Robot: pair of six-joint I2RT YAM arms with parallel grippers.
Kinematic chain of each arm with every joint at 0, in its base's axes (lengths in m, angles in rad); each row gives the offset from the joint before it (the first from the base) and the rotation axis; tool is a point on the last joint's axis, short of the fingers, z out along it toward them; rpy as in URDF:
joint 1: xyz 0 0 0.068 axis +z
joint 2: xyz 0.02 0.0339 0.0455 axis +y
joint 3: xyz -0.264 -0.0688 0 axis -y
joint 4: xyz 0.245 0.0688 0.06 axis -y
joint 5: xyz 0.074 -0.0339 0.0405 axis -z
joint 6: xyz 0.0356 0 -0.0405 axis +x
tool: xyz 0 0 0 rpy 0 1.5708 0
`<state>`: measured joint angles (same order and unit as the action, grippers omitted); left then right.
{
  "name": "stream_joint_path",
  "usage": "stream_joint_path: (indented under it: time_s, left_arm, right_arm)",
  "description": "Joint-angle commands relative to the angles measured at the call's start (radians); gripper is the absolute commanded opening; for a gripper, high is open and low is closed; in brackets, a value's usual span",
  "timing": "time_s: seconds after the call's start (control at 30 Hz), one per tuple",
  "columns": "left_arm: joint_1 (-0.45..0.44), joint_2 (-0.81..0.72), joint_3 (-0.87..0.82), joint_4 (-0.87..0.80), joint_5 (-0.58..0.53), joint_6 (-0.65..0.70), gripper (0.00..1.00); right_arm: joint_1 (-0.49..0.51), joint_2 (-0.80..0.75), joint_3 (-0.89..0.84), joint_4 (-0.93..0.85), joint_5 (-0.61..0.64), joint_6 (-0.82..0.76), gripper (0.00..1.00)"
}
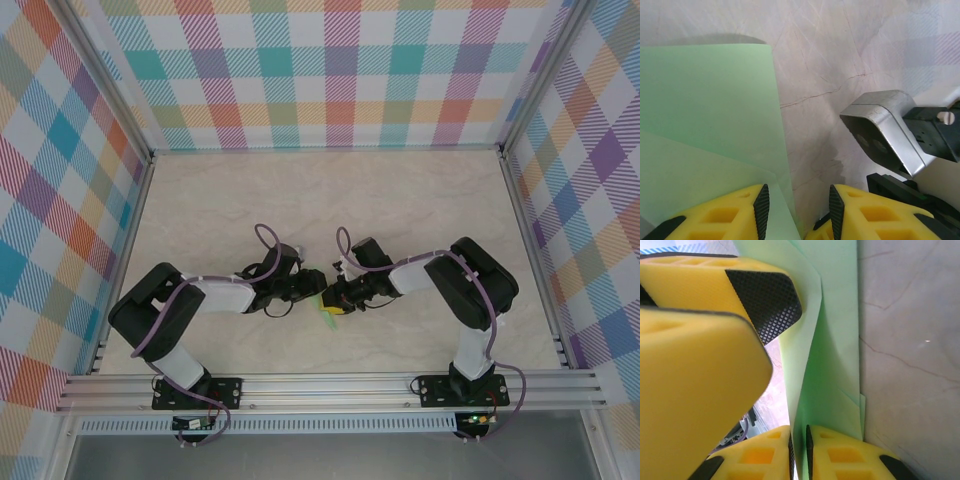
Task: Fold a paper plane with a square sheet of paper (pick it up from the middle)
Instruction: Fold the wing for the fifth time at the center of the table.
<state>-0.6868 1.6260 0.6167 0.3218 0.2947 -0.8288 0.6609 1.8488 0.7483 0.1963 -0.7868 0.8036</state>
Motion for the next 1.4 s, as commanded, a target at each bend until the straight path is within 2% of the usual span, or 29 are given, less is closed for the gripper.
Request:
stream_joint_path:
  time_s: [0.0,0.13,0.33,0.5,0.73,0.9,1.37]
  left_arm:
    - [-0.011,0.004,0.015,-0.008,0.008,0.029,0.39]
    - [-0.011,-0.059,0.013,0.003,0.018,0.02,0.43]
    - [-0.01,-0.209,-0.002,-0.045,-0.048,0.024,0.47]
    - [-0.01,-0.253,-0.028,-0.069,-0.072,0.017,0.48]
    - [-0.01,-0.236,-0.057,-0.037,-0.047,0.017,0.48]
    - [-0.011,-0.167,-0.049,0.023,-0.002,0.02,0.47]
    - [-0.011,-0.066,-0.042,0.089,0.005,0.032,0.48]
  right_arm:
    - [-0.004,-0.011,0.005,-0.075,0.062,-0.024,0.14]
    - [-0.004,-0.006,-0.006,-0.074,0.086,-0.018,0.09]
    - [-0.004,-0.009,-0.062,0.076,0.082,0.089,0.06]
    - [-0.004,-0.014,-0.1,0.16,0.095,0.143,0.06]
    - [-0.004,-0.012,-0.118,0.162,0.119,0.174,0.06]
    - [-0.004,-0.004,-0.138,0.176,0.138,0.196,0.06]
    - [-0.004,-0.005,-0.169,0.181,0.172,0.227,0.06]
